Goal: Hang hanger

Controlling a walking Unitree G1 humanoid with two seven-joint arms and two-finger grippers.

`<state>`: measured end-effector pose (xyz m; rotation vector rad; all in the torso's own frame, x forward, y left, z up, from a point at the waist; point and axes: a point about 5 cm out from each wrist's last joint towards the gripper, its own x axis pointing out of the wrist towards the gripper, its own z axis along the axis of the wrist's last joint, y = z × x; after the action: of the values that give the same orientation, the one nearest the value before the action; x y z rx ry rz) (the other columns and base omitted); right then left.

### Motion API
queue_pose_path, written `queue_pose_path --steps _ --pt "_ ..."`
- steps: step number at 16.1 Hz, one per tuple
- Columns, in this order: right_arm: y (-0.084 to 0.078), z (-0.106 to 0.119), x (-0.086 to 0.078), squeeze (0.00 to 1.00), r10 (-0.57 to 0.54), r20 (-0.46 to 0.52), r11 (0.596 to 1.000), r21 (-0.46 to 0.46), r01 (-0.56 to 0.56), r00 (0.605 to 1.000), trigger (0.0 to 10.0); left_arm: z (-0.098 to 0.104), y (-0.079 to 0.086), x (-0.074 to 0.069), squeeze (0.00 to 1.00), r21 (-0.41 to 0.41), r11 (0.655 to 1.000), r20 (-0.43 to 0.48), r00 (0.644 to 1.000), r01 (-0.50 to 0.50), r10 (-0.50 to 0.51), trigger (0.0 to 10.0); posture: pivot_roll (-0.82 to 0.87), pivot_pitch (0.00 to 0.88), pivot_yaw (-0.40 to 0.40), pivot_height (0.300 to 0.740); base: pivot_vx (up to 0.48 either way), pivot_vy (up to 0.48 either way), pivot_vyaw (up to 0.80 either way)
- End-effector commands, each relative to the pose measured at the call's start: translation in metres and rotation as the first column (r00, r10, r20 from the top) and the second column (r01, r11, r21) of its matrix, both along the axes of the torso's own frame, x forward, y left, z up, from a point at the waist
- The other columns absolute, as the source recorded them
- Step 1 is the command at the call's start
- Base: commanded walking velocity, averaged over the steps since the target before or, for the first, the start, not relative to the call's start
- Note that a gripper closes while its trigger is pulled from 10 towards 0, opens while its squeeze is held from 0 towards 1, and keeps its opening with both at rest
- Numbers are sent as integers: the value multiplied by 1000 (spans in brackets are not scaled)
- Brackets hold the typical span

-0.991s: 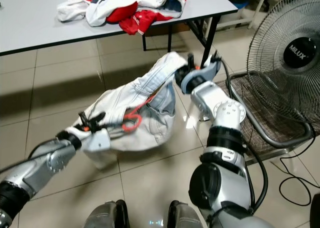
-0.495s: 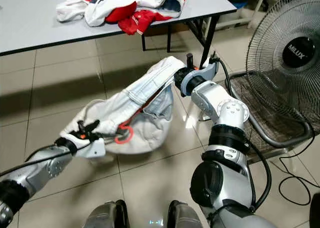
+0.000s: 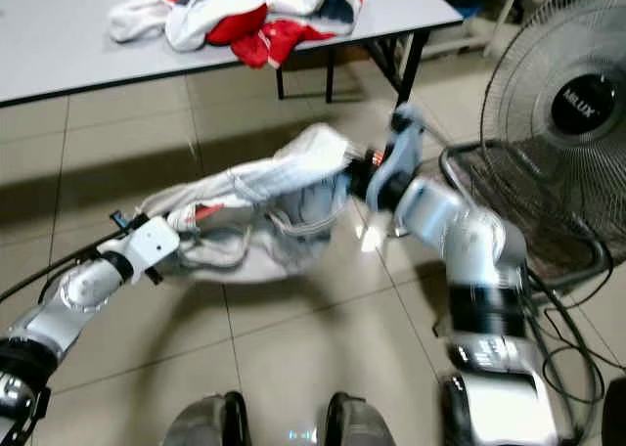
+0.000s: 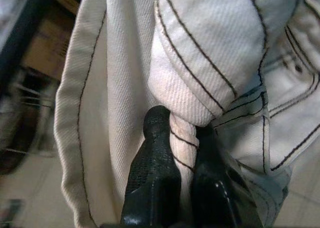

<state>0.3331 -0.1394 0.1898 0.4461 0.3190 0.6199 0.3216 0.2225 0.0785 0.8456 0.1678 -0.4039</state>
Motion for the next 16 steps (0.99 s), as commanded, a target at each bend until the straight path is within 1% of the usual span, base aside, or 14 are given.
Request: queue_pose_path --steps 1,2,3,4,6,7,8,9,10,11,12,13,15,16 --pt "-1 -15 -5 0 8 26 993 -119 -5 1000 0 11 2 6 0 -100 995 2 1000 -21 21 0 -51 148 11 740 0 0 0" --pt "-5 -24 -6 0 -5 20 986 -166 8 1000 0 16 0 9 0 -169 985 2 1000 -29 29 0 -51 148 13 740 0 0 0" --pt "-8 -37 -10 0 28 36 950 -311 -16 999 0 22 -5 10 0 -206 978 22 1000 18 -14 0 -51 149 15 740 0 0 0" --pt "-11 -53 -15 0 76 40 896 -442 -50 996 0 28 -8 10 0 -244 969 45 998 45 -35 0 -51 149 15 740 0 0 0" --pt "-18 -71 -21 0 99 14 843 -532 -77 995 0 37 -6 11 0 -306 951 68 997 46 -26 0 -51 149 16 740 0 0 0" --pt "-25 -84 -23 0 96 -13 817 -570 -87 995 0 46 2 12 0 -414 910 82 996 12 24 0 -50 149 15 740 0 0 0" --pt "-27 -88 -24 0 100 -24 820 -564 -96 995 0 49 4 12 0 -467 884 78 996 1 40 0 -48 149 14 740 0 0 0" --pt "-21 -81 -24 0 125 -16 866 -487 -117 992 0 47 4 10 0 -438 899 67 998 21 9 0 -47 149 12 740 0 0 0" --pt "-11 -66 -23 0 161 15 920 -365 -144 987 0 37 -3 3 0 -323 942 23 996 91 -88 0 -49 148 12 740 0 0 0" --pt "-6 -58 -22 0 173 36 943 -296 -155 984 0 31 -8 -1 0 -277 952 -5 990 132 -138 0 -50 147 12 740 0 0 0" --pt "3 -37 -17 0 172 90 976 -151 -157 981 0 16 -23 -12 0 -216 947 -89 962 236 -260 0 -52 148 13 740 0 0 0" --pt "6 -27 -13 0 155 110 985 -95 -145 982 0 7 -31 -17 0 -169 944 -139 941 285 -309 0 -53 147 12 740 0 0 0" --pt "9 -16 -10 0 146 128 989 -23 -145 981 0 -2 -36 -23 0 -105 936 -209 913 336 -351 0 -52 148 10 740 0 0 0" --pt "13 -6 -9 0 157 142 986 29 -163 977 0 -11 -40 -28 0 -44 918 -283 876 394 -390 0 -52 148 9 740 0 0 0"
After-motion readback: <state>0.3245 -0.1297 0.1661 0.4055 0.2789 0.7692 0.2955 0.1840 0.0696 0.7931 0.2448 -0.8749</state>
